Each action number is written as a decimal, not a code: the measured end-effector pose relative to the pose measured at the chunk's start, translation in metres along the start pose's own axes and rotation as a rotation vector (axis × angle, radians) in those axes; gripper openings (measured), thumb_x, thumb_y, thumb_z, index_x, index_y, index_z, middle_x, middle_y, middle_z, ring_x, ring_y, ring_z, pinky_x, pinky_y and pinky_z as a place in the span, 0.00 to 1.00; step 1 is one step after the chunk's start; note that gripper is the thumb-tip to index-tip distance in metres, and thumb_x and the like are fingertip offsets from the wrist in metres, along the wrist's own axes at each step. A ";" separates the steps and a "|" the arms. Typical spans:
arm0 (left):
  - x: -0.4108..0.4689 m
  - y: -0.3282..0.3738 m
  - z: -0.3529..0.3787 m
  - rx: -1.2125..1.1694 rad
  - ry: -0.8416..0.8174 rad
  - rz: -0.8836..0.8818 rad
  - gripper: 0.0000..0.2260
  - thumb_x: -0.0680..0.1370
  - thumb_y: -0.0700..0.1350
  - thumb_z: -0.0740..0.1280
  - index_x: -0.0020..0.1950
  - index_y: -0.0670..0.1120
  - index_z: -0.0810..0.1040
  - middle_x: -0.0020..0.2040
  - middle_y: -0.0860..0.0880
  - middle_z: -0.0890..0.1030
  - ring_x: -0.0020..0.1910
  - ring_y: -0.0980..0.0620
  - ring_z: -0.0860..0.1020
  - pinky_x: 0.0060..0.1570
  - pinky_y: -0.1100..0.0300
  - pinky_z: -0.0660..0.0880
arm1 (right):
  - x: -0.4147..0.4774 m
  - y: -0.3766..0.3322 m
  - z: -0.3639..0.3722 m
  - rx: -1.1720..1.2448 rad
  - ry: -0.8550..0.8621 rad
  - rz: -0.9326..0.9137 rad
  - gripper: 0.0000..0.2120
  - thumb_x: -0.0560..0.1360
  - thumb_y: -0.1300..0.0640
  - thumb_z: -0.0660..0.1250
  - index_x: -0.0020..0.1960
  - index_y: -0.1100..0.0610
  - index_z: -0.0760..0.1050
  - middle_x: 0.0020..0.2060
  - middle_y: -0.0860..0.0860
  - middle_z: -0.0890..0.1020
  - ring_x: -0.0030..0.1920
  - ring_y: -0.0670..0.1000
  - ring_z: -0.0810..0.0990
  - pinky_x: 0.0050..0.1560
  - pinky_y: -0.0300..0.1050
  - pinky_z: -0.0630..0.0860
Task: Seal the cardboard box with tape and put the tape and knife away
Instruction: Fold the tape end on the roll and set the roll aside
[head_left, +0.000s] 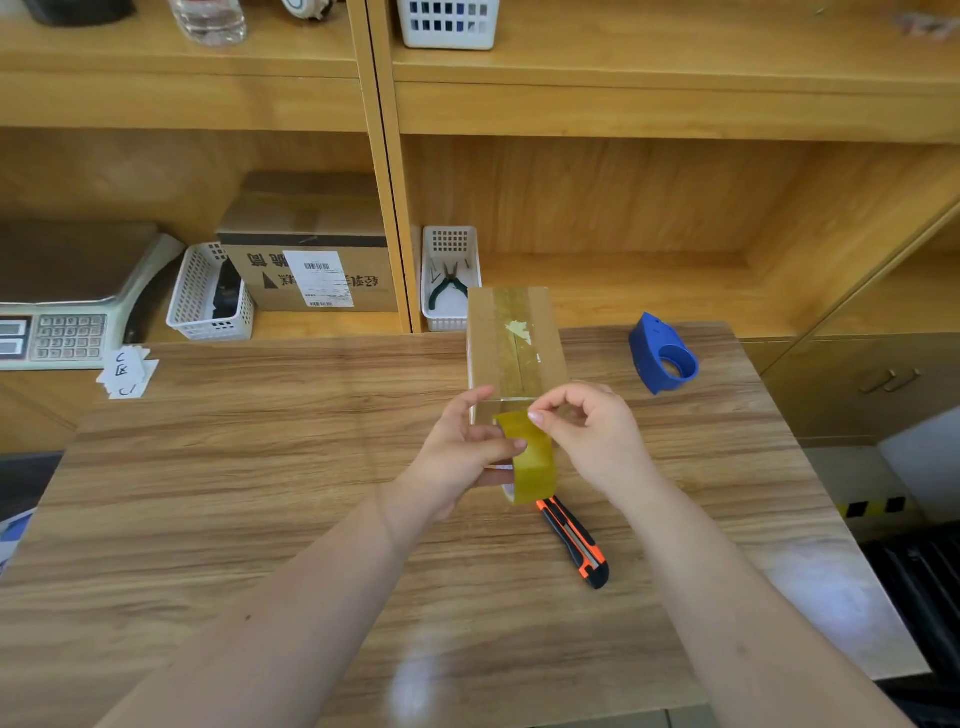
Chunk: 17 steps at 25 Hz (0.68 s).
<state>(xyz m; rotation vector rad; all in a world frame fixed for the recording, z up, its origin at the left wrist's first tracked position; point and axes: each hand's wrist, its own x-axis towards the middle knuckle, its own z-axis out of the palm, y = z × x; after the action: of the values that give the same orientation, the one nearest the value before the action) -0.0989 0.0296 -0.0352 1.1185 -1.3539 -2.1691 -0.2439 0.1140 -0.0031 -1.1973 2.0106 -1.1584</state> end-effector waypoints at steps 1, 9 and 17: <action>-0.001 0.001 0.001 0.019 -0.006 0.003 0.33 0.72 0.32 0.73 0.71 0.52 0.65 0.35 0.48 0.81 0.37 0.52 0.83 0.44 0.49 0.82 | 0.003 0.002 -0.001 -0.011 -0.006 0.008 0.03 0.73 0.57 0.72 0.42 0.49 0.82 0.38 0.39 0.78 0.47 0.39 0.70 0.51 0.42 0.66; -0.001 0.003 0.001 0.217 -0.017 0.062 0.31 0.71 0.29 0.71 0.69 0.48 0.64 0.31 0.49 0.75 0.28 0.47 0.75 0.34 0.53 0.75 | 0.010 0.023 0.008 -0.034 -0.014 0.084 0.06 0.70 0.55 0.74 0.36 0.48 0.81 0.37 0.43 0.81 0.45 0.49 0.75 0.53 0.52 0.74; -0.008 0.007 -0.012 0.641 -0.138 0.302 0.30 0.71 0.32 0.70 0.67 0.52 0.63 0.37 0.50 0.75 0.35 0.55 0.73 0.41 0.61 0.73 | 0.010 0.039 -0.001 0.187 -0.388 0.151 0.34 0.69 0.65 0.75 0.68 0.43 0.69 0.66 0.45 0.75 0.67 0.44 0.72 0.69 0.55 0.70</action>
<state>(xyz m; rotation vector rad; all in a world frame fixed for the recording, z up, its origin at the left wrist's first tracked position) -0.0850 0.0242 -0.0281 0.8813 -2.2111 -1.6568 -0.2666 0.1152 -0.0365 -1.0613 1.6329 -0.9331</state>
